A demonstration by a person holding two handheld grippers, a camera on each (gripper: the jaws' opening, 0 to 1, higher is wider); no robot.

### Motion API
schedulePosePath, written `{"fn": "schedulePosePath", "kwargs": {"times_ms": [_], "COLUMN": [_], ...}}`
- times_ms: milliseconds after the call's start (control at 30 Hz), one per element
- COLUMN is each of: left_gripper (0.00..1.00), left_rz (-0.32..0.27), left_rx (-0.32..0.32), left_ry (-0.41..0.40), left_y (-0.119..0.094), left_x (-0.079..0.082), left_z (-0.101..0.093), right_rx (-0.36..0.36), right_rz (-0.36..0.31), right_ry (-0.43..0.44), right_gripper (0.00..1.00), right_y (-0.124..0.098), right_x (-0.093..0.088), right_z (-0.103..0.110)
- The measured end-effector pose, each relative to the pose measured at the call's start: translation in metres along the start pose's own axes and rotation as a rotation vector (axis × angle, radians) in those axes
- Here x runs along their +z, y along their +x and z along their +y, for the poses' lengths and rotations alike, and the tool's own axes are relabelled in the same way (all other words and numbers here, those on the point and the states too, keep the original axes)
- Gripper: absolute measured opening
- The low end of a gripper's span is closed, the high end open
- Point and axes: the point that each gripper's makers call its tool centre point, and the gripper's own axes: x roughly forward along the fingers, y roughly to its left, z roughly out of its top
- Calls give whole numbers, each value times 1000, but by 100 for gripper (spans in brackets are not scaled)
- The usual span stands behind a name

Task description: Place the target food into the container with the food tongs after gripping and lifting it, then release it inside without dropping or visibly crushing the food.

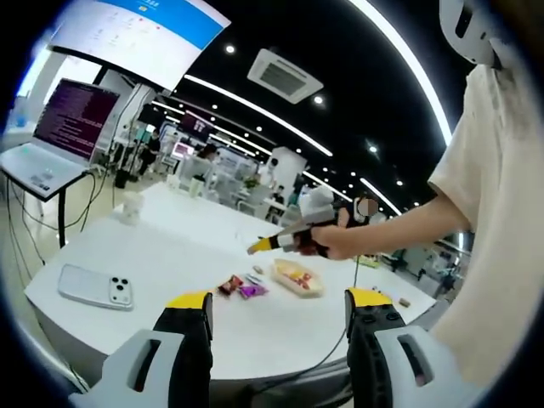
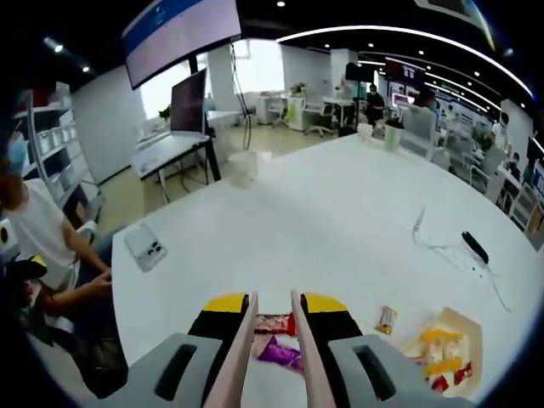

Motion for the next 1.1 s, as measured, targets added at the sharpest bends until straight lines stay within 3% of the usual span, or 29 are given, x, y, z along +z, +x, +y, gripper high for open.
{"fn": "schedulePosePath", "kwargs": {"times_ms": [500,1100], "left_gripper": [63,63], "left_rz": [14,27], "left_rx": [32,36], "left_ry": [-22,-32], "left_y": [-8,-6], "left_x": [-9,-14], "left_z": [3,7], "right_rx": [24,31], "right_rz": [13,24], "right_ry": [-7,3], "right_gripper": [23,23], "right_y": [18,24], "right_x": [-7,-11], "right_z": [4,7]}}
